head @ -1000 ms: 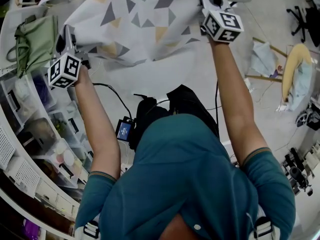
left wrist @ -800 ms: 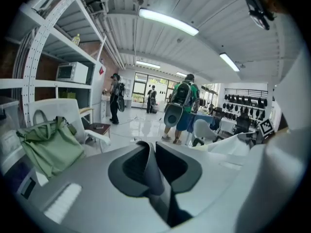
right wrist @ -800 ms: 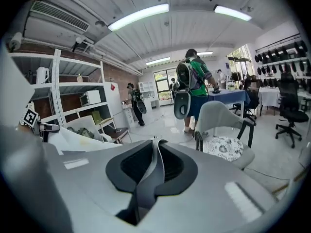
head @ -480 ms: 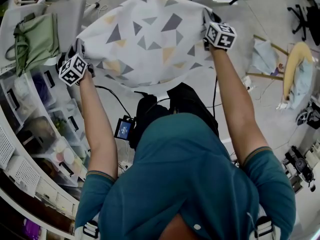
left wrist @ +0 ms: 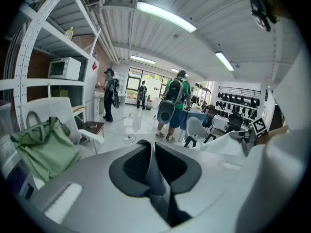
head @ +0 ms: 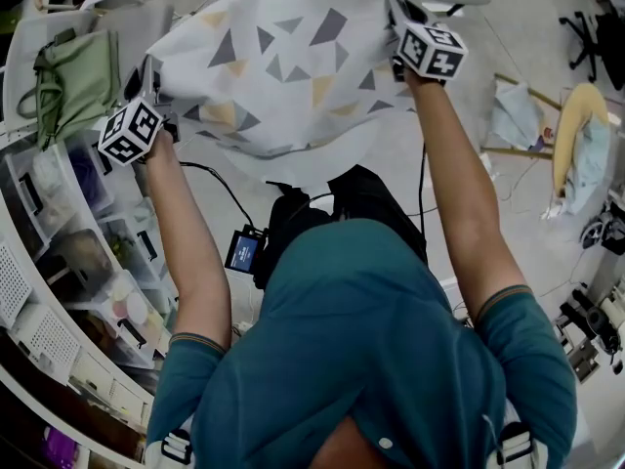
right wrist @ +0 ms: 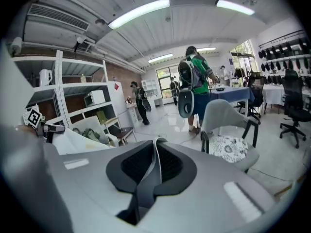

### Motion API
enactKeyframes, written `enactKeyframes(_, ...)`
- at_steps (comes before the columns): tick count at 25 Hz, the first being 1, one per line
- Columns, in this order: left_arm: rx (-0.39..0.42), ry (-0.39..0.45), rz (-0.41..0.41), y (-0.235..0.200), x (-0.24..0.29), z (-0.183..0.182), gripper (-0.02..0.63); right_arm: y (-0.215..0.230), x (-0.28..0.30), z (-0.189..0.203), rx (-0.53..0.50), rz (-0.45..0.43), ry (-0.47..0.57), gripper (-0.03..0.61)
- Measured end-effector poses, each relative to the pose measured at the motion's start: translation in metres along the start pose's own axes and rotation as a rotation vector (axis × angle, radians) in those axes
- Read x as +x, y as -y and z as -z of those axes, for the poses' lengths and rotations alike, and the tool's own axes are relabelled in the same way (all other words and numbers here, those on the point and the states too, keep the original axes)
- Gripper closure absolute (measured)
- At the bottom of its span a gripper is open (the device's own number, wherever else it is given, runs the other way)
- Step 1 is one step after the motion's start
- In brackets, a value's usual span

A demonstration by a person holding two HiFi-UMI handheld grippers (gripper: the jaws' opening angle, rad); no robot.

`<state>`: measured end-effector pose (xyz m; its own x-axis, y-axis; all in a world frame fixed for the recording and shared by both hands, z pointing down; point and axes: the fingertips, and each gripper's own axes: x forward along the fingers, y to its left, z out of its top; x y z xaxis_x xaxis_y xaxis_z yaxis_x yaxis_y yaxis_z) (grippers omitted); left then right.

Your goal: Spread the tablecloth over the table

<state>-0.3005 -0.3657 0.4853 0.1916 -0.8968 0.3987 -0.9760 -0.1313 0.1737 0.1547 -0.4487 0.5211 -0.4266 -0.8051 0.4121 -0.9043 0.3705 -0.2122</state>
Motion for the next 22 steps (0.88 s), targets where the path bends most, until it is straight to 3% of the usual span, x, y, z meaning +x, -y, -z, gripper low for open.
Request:
enactKeyframes(2,0.039,0.116,0.014,0.013,-0.017,-0.059,0.588,-0.013,-0.012,-0.065,-0.037,-0.022,0.132,0.557)
enactKeyframes(5,0.077,0.371,0.051,0.033,-0.064,-0.162,0.588,-0.032,-0.062,-0.177,-0.142,-0.045,0.420,0.558)
enactKeyframes(7,0.057,0.461,0.065,0.033,-0.083,-0.191,0.591,-0.027,-0.085,-0.209,-0.140,-0.035,0.519,0.560)
enactKeyframes(9,-0.025,0.391,0.063,0.018,-0.074,-0.155,0.588,-0.007,-0.076,-0.174,-0.036,-0.021,0.420,0.560)
enactKeyframes(12,-0.281,0.216,0.107,-0.006,-0.042,-0.057,0.592,0.020,-0.052,-0.080,0.184,-0.021,0.177,0.560)
enactKeyframes(14,-0.357,0.200,0.122,-0.012,-0.043,-0.038,0.592,0.023,-0.056,-0.064,0.218,-0.021,0.145,0.560)
enactKeyframes(16,-0.287,0.203,0.139,-0.005,-0.052,-0.056,0.599,0.019,-0.064,-0.077,0.145,-0.016,0.147,0.560)
enactKeyframes(19,-0.127,0.185,0.176,0.014,-0.068,-0.092,0.609,0.002,-0.077,-0.107,-0.076,-0.003,0.129,0.560)
enactKeyframes(22,-0.088,0.119,0.149,0.008,-0.066,-0.079,0.609,0.006,-0.071,-0.091,-0.151,0.006,0.043,0.557)
